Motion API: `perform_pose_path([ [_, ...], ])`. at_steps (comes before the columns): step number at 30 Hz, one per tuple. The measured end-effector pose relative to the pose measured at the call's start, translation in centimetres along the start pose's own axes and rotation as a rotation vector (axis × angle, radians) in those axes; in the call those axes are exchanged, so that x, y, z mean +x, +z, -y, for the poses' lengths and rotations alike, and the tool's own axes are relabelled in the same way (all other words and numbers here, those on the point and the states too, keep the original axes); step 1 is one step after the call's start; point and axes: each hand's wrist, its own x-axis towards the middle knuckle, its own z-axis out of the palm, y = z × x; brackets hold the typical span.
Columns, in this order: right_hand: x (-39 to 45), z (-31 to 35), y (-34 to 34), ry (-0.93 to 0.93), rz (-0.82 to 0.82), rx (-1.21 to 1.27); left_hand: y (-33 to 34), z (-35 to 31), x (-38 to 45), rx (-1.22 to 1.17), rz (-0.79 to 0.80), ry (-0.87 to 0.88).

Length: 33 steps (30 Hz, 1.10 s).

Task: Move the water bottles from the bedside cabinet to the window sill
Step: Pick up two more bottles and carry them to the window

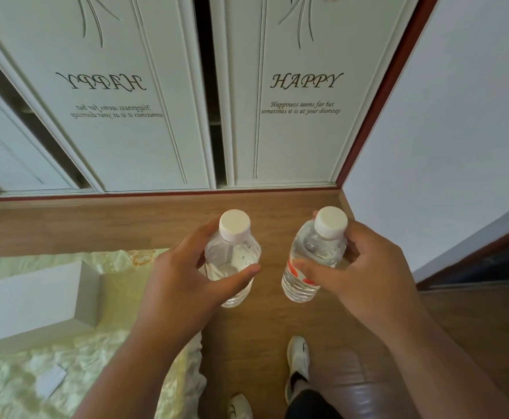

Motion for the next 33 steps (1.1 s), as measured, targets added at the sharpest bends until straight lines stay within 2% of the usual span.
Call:
perform_pose_path([
  [9,10.1,-0.4,-0.3,-0.043,0.095,0.047,1.8,0.1,7.5,0.049,-0.058,-0.063],
  [24,29.1,-3.6,-5.9,-0.188,0.167,0.150,8.9,-3.9,23.0,0.091,-0.193,-0.084],
  [33,35.3,-5.0,-6.6,-0.171,0.165,0.118,11.3,-3.0,29.4,0.066,-0.147,-0.119],
])
